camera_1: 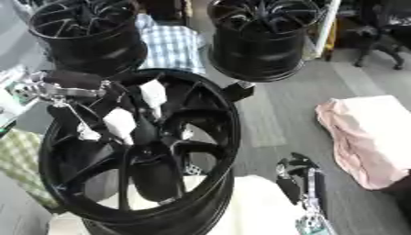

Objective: Pull the pin out of the wheel hub.

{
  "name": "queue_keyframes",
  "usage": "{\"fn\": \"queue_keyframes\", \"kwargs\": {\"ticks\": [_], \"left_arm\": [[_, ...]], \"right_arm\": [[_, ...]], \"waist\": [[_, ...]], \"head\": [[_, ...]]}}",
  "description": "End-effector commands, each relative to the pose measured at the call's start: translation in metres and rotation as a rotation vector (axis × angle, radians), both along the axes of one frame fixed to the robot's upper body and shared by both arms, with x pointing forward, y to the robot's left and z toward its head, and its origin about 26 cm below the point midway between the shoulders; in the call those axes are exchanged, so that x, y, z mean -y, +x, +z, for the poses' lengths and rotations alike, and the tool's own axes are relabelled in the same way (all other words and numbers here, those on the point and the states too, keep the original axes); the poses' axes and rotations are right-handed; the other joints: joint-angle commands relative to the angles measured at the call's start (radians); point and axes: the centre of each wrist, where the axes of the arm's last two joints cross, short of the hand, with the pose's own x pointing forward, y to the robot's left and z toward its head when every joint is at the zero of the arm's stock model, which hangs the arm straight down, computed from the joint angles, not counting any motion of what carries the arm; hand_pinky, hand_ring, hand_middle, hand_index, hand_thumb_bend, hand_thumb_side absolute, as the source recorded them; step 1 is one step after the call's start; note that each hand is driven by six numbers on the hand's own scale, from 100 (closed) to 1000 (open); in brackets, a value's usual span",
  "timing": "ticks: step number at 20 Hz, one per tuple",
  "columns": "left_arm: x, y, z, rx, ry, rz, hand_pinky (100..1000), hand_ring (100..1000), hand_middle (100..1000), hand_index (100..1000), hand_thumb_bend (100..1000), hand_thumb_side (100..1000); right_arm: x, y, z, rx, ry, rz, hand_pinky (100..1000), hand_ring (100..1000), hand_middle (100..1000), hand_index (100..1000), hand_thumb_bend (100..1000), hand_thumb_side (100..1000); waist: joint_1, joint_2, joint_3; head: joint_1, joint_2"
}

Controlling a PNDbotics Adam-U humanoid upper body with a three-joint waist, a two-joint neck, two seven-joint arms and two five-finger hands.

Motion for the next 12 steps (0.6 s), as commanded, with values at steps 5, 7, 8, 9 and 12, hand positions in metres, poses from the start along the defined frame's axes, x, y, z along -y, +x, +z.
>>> {"fn": "queue_keyframes", "kwargs": {"ticks": [5, 7, 8, 9, 12], "left_arm": [[-0.006, 0.004, 0.013, -0.040, 0.133, -0.212, 814, 735, 570, 708, 212, 280], [-0.008, 0.003, 0.019, -0.042, 0.109, -0.200, 809, 718, 533, 675, 194, 270], [-0.009, 0.003, 0.023, -0.040, 0.096, -0.193, 807, 712, 524, 667, 188, 266], [-0.010, 0.002, 0.028, -0.036, 0.084, -0.188, 804, 705, 512, 654, 177, 255], [-0.016, -0.001, 0.049, -0.011, 0.049, -0.169, 800, 692, 491, 634, 149, 235]], "right_arm": [[0.000, 0.006, 0.008, 0.030, -0.010, 0.009, 730, 571, 613, 785, 100, 393], [0.001, 0.006, 0.007, 0.030, -0.009, 0.008, 730, 571, 613, 785, 100, 393], [0.001, 0.006, 0.007, 0.030, -0.009, 0.007, 730, 571, 613, 785, 100, 393], [0.001, 0.006, 0.007, 0.029, -0.009, 0.007, 730, 571, 613, 785, 100, 393], [0.001, 0.005, 0.007, 0.028, -0.009, 0.005, 730, 571, 613, 785, 100, 394]], "waist": [[0.000, -0.013, 0.000], [0.000, -0.014, 0.001], [0.000, -0.014, 0.002], [0.000, -0.014, 0.002], [0.001, -0.014, 0.004]], "head": [[0.000, -0.002], [0.000, -0.002], [0.000, -0.002], [0.000, -0.002], [-0.001, -0.002]]}}
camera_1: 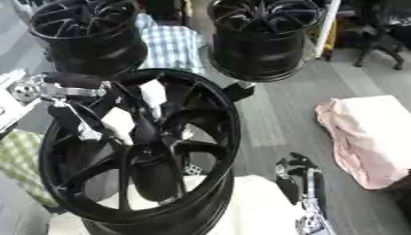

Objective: Pull the pin out of the wheel hub.

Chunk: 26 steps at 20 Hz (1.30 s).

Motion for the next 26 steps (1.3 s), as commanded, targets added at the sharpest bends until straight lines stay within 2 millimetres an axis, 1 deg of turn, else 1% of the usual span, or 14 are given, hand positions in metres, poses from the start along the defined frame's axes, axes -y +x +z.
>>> {"fn": "queue_keyframes", "kwargs": {"ticks": [1, 5, 7, 11, 14, 15, 17, 18, 19, 20, 21, 22, 23, 26], "left_arm": [[-0.013, -0.002, 0.040, 0.060, 0.116, -0.182, 799, 688, 487, 630, 144, 234], [-0.032, -0.009, 0.074, 0.121, 0.076, -0.120, 801, 685, 483, 625, 141, 234], [-0.050, -0.013, 0.092, 0.156, 0.056, -0.065, 803, 687, 487, 627, 147, 238], [-0.103, -0.029, 0.118, 0.196, 0.020, 0.098, 805, 691, 490, 633, 158, 245], [-0.158, -0.046, 0.111, 0.145, 0.019, 0.280, 803, 697, 504, 652, 172, 250], [-0.177, -0.052, 0.104, 0.116, 0.019, 0.349, 803, 699, 506, 655, 171, 250], [-0.214, -0.066, 0.076, 0.033, 0.015, 0.487, 802, 710, 543, 688, 184, 258], [-0.229, -0.072, 0.059, -0.004, 0.010, 0.553, 806, 739, 631, 760, 255, 301], [-0.242, -0.079, 0.038, -0.043, -0.007, 0.625, 807, 748, 666, 785, 310, 349], [-0.254, -0.086, 0.013, -0.081, -0.041, 0.699, 825, 802, 767, 850, 419, 432], [-0.263, -0.092, -0.011, -0.114, -0.082, 0.772, 828, 808, 777, 858, 427, 439], [-0.269, -0.100, -0.035, -0.135, -0.124, 0.841, 850, 836, 821, 897, 508, 510], [-0.273, -0.107, -0.058, -0.144, -0.166, 0.910, 860, 849, 839, 913, 559, 566], [-0.271, -0.126, -0.116, -0.151, -0.312, 1.094, 865, 856, 847, 923, 601, 626]], "right_arm": [[0.002, 0.005, 0.007, 0.028, -0.009, 0.004, 730, 571, 613, 785, 100, 394], [0.002, 0.005, 0.006, 0.026, -0.008, 0.001, 730, 571, 613, 785, 100, 394], [0.003, 0.004, 0.006, 0.025, -0.008, -0.003, 730, 571, 613, 785, 100, 395], [0.004, 0.004, 0.005, 0.027, -0.005, -0.012, 730, 571, 613, 785, 100, 394], [0.005, 0.004, 0.006, 0.032, -0.004, -0.019, 730, 571, 613, 784, 100, 395], [0.005, 0.004, 0.007, 0.035, -0.004, -0.020, 730, 571, 613, 784, 100, 395], [0.005, 0.006, 0.008, 0.042, -0.003, -0.020, 730, 571, 613, 784, 100, 395], [0.004, 0.006, 0.009, 0.044, -0.003, -0.019, 730, 571, 613, 785, 100, 396], [0.004, 0.007, 0.009, 0.046, -0.003, -0.020, 730, 571, 613, 785, 100, 396], [0.004, 0.007, 0.010, 0.047, -0.002, -0.021, 730, 571, 613, 785, 100, 396], [0.004, 0.007, 0.010, 0.048, -0.002, -0.021, 730, 571, 613, 785, 100, 396], [0.004, 0.008, 0.011, 0.049, -0.001, -0.023, 730, 571, 613, 785, 100, 396], [0.004, 0.008, 0.011, 0.050, 0.000, -0.023, 730, 571, 613, 785, 100, 396], [0.003, 0.010, 0.013, 0.053, 0.003, -0.024, 730, 571, 613, 785, 100, 397]], "waist": [[0.001, -0.015, 0.003], [0.003, -0.016, 0.007], [0.004, -0.016, 0.011], [0.006, -0.016, 0.016], [0.009, -0.014, 0.020], [0.009, -0.012, 0.021], [0.010, -0.008, 0.021], [0.009, -0.006, 0.021], [0.008, -0.004, 0.022], [0.006, -0.002, 0.023], [0.005, -0.001, 0.023], [0.002, 0.000, 0.024], [0.001, 0.002, 0.024], [-0.005, 0.006, 0.024]], "head": [[-0.001, -0.002], [-0.003, -0.002], [-0.006, -0.002], [-0.013, -0.002], [-0.022, -0.002], [-0.024, -0.002], [-0.030, -0.003], [-0.034, -0.004], [-0.036, -0.005], [-0.038, -0.006], [-0.039, -0.008], [-0.042, -0.010], [-0.043, -0.012], [-0.045, -0.014]]}}
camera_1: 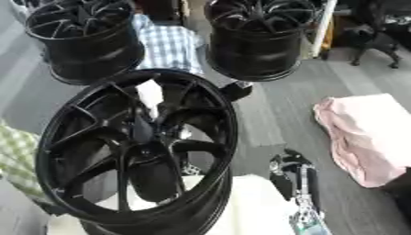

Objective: Pull the pin out of the wheel hub.

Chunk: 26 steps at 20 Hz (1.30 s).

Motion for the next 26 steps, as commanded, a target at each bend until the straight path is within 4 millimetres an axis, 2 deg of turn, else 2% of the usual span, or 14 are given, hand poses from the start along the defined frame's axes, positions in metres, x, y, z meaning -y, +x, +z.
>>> {"fn": "queue_keyframes", "kwargs": {"ticks": [1, 2, 3, 7, 12, 15, 19, 22, 26], "left_arm": [[0.000, -0.011, -0.029, 0.095, -0.083, 0.194, 863, 854, 844, 922, 601, 637], [0.006, -0.014, -0.041, 0.123, -0.120, 0.246, 846, 834, 824, 916, 571, 671], [0.012, -0.017, -0.052, 0.152, -0.159, 0.295, 843, 831, 821, 915, 568, 674], [0.046, -0.025, -0.082, 0.233, -0.320, 0.417, 813, 801, 786, 884, 456, 673], [0.094, -0.026, -0.095, 0.293, -0.492, 0.497, 789, 774, 754, 851, 372, 657], [0.116, -0.024, -0.100, 0.302, -0.568, 0.556, 781, 765, 744, 840, 340, 644], [0.132, -0.024, -0.110, 0.280, -0.561, 0.598, 772, 754, 732, 827, 307, 625], [0.136, -0.028, -0.122, 0.285, -0.568, 0.660, 765, 741, 715, 813, 284, 609], [0.137, -0.026, -0.127, 0.304, -0.586, 0.679, 766, 743, 717, 815, 304, 607]], "right_arm": [[0.001, 0.009, 0.012, 0.041, 0.001, -0.003, 730, 571, 613, 785, 100, 397], [0.001, 0.009, 0.012, 0.041, 0.002, -0.004, 730, 571, 613, 785, 100, 397], [0.000, 0.009, 0.012, 0.042, 0.004, -0.004, 730, 571, 613, 785, 100, 397], [-0.001, 0.010, 0.013, 0.044, 0.008, -0.005, 731, 571, 613, 785, 100, 397], [-0.001, 0.010, 0.013, 0.044, 0.009, -0.008, 731, 571, 613, 785, 100, 398], [-0.002, 0.010, 0.013, 0.042, 0.011, -0.009, 731, 571, 613, 785, 100, 398], [-0.003, 0.010, 0.012, 0.039, 0.012, -0.007, 731, 571, 613, 786, 100, 400], [-0.003, 0.010, 0.012, 0.037, 0.017, -0.007, 731, 571, 613, 786, 100, 399], [-0.002, 0.010, 0.012, 0.037, 0.016, -0.009, 732, 571, 613, 786, 100, 400]], "waist": [[0.000, -0.003, 0.002], [-0.002, -0.002, 0.003], [-0.003, -0.001, 0.004], [-0.009, 0.001, 0.007], [-0.015, 0.001, 0.014], [-0.018, -0.002, 0.016], [-0.020, -0.002, 0.016], [-0.023, -0.001, 0.015], [-0.023, -0.001, 0.017]], "head": [[-0.003, -0.013], [-0.003, -0.013], [-0.003, -0.012], [-0.002, -0.006], [0.006, -0.001], [0.007, 0.000], [0.010, 0.000], [0.009, -0.003], [0.009, -0.002]]}}
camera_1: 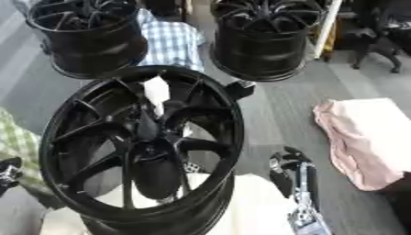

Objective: Pull the pin out of the wheel hub.

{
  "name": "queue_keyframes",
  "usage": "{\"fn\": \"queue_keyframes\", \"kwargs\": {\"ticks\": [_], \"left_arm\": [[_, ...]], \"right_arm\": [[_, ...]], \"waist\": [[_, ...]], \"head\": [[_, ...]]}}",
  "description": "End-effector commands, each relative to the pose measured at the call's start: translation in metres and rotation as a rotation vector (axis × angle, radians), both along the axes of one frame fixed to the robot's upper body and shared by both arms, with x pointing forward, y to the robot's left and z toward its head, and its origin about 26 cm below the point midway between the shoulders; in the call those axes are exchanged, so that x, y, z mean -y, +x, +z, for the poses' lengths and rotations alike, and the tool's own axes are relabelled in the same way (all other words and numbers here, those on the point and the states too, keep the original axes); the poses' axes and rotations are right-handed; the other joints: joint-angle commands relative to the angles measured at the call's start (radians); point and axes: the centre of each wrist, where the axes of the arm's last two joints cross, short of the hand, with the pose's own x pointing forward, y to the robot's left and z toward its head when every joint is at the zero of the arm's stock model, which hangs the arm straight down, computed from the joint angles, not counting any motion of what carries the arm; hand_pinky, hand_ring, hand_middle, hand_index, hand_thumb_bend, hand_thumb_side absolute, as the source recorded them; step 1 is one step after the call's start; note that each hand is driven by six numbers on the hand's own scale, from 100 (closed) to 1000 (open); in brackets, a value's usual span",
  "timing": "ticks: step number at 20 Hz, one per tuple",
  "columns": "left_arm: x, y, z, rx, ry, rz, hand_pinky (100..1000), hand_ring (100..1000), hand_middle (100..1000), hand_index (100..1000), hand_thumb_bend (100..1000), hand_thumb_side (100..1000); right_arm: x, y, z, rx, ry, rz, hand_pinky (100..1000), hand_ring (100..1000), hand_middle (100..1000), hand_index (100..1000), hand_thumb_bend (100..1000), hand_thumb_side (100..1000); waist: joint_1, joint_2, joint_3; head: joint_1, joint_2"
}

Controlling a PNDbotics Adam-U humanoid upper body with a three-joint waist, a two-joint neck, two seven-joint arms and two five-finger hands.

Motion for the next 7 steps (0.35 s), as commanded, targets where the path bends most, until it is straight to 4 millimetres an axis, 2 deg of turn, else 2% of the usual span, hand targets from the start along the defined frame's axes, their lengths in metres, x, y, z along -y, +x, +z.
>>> {"fn": "queue_keyframes", "kwargs": {"ticks": [1, 7], "left_arm": [[-0.0035, 0.0049, 0.0047, 0.029, 0.014, 0.002, 766, 743, 717, 815, 303, 607], [-0.0039, 0.0058, 0.0010, 0.029, -0.012, -0.006, 766, 743, 717, 816, 314, 613]], "right_arm": [[0.0020, 0.0068, 0.0091, 0.030, -0.001, -0.002, 732, 571, 613, 786, 100, 400], [0.0033, 0.0063, 0.0083, 0.025, -0.003, -0.004, 732, 571, 613, 786, 100, 401]], "waist": [[0.002, -0.005, 0.004], [0.001, -0.008, 0.009]], "head": [[-0.002, -0.003], [0.001, -0.004]]}}
